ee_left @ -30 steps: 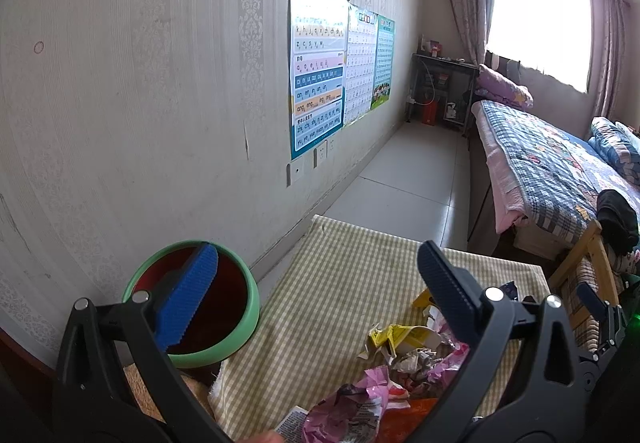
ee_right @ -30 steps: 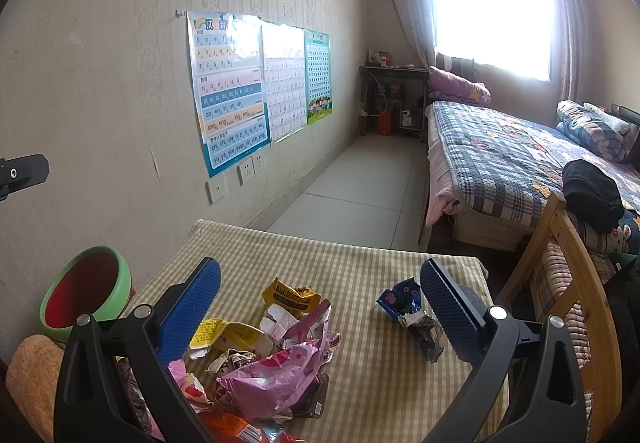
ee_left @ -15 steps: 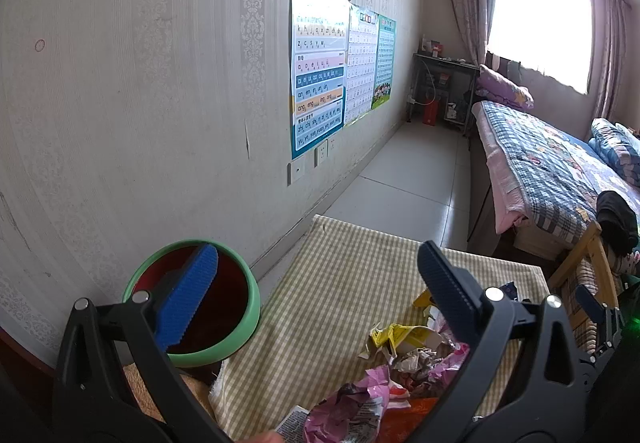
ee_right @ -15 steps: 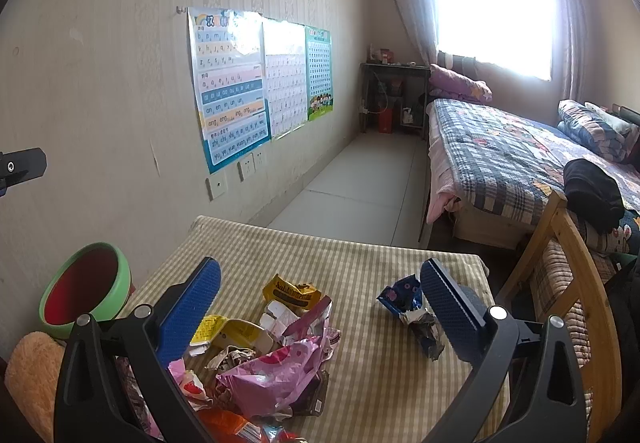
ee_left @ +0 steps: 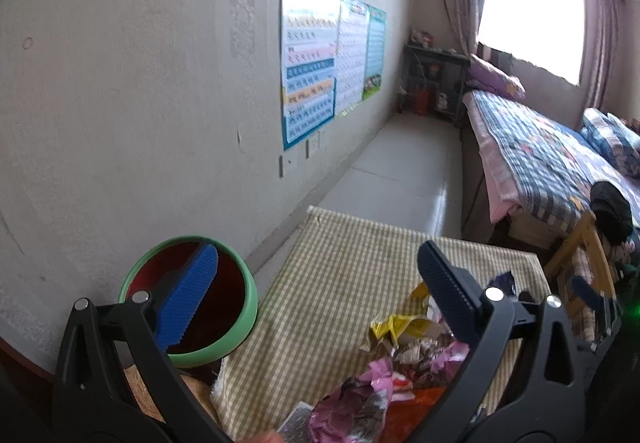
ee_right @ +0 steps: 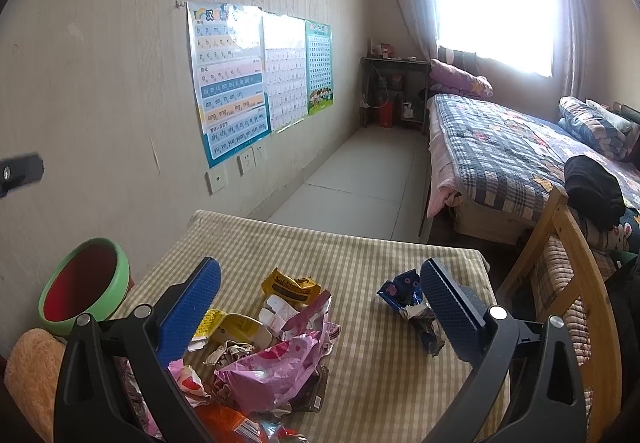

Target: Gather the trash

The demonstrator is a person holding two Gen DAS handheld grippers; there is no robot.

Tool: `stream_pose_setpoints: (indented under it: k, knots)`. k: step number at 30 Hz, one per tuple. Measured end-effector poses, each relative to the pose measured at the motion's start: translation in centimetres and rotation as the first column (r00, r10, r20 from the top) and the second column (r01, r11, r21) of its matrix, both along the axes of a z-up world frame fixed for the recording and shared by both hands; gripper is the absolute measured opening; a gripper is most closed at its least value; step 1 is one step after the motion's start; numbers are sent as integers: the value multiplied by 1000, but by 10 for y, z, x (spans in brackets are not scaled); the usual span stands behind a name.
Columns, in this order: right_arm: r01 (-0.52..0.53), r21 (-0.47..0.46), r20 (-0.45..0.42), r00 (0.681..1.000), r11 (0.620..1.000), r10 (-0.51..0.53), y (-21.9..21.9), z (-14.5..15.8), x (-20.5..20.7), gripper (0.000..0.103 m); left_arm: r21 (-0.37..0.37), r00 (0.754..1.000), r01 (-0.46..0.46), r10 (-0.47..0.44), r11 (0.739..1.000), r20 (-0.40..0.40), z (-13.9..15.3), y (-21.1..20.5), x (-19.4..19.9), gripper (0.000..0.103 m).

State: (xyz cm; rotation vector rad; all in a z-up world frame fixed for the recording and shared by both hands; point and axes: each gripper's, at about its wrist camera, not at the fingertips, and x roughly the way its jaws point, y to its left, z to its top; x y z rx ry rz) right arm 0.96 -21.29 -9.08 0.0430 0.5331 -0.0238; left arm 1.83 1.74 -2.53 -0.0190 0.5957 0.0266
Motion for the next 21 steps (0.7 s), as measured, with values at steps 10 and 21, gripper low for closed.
stream_pose_setpoints:
  k: [10, 21]
  knots:
    - [1, 34, -64, 998, 999, 1, -3, -8, 10, 96, -53, 919, 239, -244, 969, -311, -85, -1, -3, 94]
    - [-9, 94, -145, 989, 996, 22, -5, -18, 20, 96, -159, 791, 330, -365, 930, -492, -139, -23, 0, 76]
